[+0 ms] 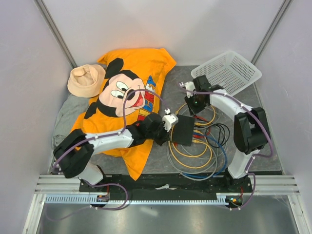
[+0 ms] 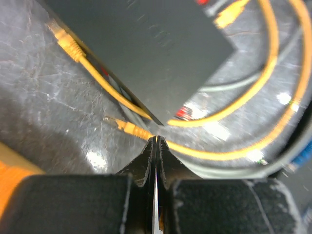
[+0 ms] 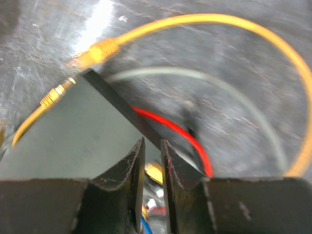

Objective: Pull the plug from the switch port

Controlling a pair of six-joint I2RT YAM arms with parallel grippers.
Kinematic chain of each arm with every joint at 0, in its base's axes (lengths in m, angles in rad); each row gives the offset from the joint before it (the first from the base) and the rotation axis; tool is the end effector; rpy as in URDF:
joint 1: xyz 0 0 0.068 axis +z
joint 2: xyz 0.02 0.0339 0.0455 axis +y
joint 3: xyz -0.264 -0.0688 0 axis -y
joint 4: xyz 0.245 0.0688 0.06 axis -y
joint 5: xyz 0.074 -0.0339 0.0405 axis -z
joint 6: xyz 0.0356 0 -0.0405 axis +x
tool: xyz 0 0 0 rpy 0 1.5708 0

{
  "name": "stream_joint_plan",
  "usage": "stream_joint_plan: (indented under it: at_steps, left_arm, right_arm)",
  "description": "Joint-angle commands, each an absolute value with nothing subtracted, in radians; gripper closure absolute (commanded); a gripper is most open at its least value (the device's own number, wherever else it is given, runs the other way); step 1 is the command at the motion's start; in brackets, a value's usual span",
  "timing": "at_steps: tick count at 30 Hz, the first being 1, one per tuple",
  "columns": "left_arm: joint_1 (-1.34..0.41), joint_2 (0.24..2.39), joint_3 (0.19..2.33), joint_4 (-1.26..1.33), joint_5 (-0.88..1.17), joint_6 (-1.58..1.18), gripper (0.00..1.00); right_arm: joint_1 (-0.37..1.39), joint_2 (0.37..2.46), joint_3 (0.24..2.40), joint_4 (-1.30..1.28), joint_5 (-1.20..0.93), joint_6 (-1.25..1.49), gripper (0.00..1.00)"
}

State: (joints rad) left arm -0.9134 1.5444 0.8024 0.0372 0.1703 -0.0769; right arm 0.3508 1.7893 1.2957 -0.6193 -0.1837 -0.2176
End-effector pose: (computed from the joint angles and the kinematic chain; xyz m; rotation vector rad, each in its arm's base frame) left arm 0.1891 -0.2548 0.1854 1.0455 2.1225 -0.6968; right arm 0.3449 0.1331 0.2102 -0.8075 2.5591 0.2882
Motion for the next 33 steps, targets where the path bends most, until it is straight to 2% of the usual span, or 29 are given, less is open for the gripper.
stream_joint_plan:
  at_steps: [1, 5, 9, 11, 12, 13, 14, 15, 17, 21, 23, 27, 30, 33]
  left_arm:
    - [-0.894, 1.385, 0.876, -0.057, 0.274, 0.060, 0.98]
    - [-0.871, 1.260, 0.917, -0.112, 0.288, 0.101, 0.99]
    - [-0.836, 1.220, 0.980, -0.172, 0.273, 0.117, 0.98]
    - [-0.804, 1.216, 1.021, -0.179, 0.271, 0.109, 0.93]
    - [-0.795, 1.223, 1.034, -0.176, 0.276, 0.115, 0.84]
    - [-0.784, 1.232, 1.043, -0.167, 0.284, 0.123, 0.79]
    - [-0.782, 1.244, 1.060, -0.161, 0.284, 0.132, 0.75]
    - [-0.781, 1.282, 1.072, -0.157, 0.281, 0.141, 0.63]
    - [-0.773, 1.337, 1.136, -0.175, 0.264, 0.140, 0.55]
    - [-0.746, 1.459, 1.245, -0.229, 0.255, 0.071, 0.32]
    - [-0.723, 1.506, 1.256, -0.203, 0.256, 0.042, 0.31]
    - [-0.696, 1.589, 1.253, -0.153, 0.293, -0.018, 0.29]
    - [-0.684, 1.657, 1.272, -0.150, 0.343, -0.020, 0.29]
    - [-0.684, 1.695, 1.276, -0.149, 0.431, -0.002, 0.29]
  right_arm:
    - [0.258, 1.807, 1.508, -0.878, -0.273, -0.261, 0.72]
    - [0.235, 1.757, 1.586, -0.966, -0.313, -0.276, 0.67]
    - [0.206, 1.562, 1.663, -0.968, -0.324, -0.212, 0.61]
    - [0.198, 1.467, 1.681, -0.905, -0.256, -0.195, 0.44]
    - [0.198, 1.368, 1.648, -0.869, -0.241, -0.201, 0.34]
    - [0.198, 1.314, 1.605, -0.756, -0.232, -0.202, 0.17]
    - [0.195, 1.261, 1.547, -0.686, -0.230, -0.202, 0.09]
    - [0.198, 1.173, 1.416, -0.561, -0.233, -0.202, 0.03]
    - [0.198, 1.135, 1.324, -0.502, -0.244, -0.181, 0.02]
    - [0.195, 1.317, 1.340, -0.627, -0.333, -0.155, 0.02]
    - [0.190, 1.402, 1.350, -0.653, -0.400, -0.161, 0.02]
    - [0.190, 1.445, 1.298, -0.669, -0.520, -0.218, 0.02]
    - [0.184, 1.476, 1.260, -0.692, -0.518, -0.219, 0.04]
    - [0.161, 1.508, 1.226, -0.701, -0.571, -0.227, 0.10]
